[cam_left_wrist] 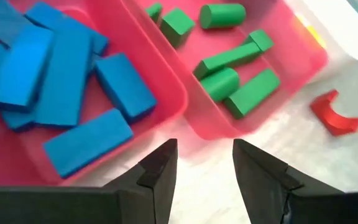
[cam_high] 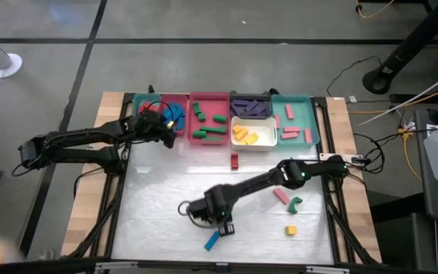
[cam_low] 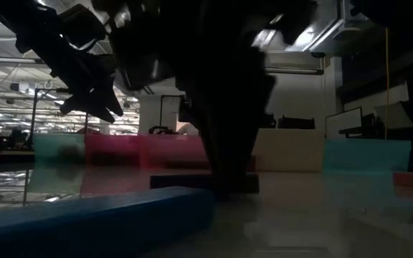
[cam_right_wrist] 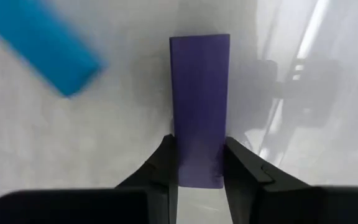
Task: Sort blocks
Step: Put the violet block into the black bin, then put the pink block into the right green bin
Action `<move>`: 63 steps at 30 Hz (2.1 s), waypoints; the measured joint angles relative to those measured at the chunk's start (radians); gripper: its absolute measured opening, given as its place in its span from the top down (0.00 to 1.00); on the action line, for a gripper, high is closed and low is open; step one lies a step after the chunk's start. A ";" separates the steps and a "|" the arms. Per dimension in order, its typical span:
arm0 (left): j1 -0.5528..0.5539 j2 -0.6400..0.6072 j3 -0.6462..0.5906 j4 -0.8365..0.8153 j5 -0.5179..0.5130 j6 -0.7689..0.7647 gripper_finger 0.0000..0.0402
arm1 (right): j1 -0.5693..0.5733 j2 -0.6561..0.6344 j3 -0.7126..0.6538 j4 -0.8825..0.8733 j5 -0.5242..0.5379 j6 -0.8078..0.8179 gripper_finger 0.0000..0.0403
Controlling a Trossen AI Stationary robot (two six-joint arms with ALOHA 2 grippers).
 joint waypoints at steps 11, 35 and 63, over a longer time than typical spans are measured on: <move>-0.011 -0.006 0.001 0.000 0.138 -0.028 0.64 | -0.225 -0.107 0.001 -0.181 0.020 -0.031 0.73; -0.211 -0.006 0.000 0.040 0.140 -0.102 0.64 | -0.894 -0.267 0.002 -0.248 0.179 -0.240 0.73; -0.708 0.352 0.000 0.874 -0.114 -0.030 0.64 | -0.971 -0.356 -0.034 -0.248 0.194 -0.209 0.47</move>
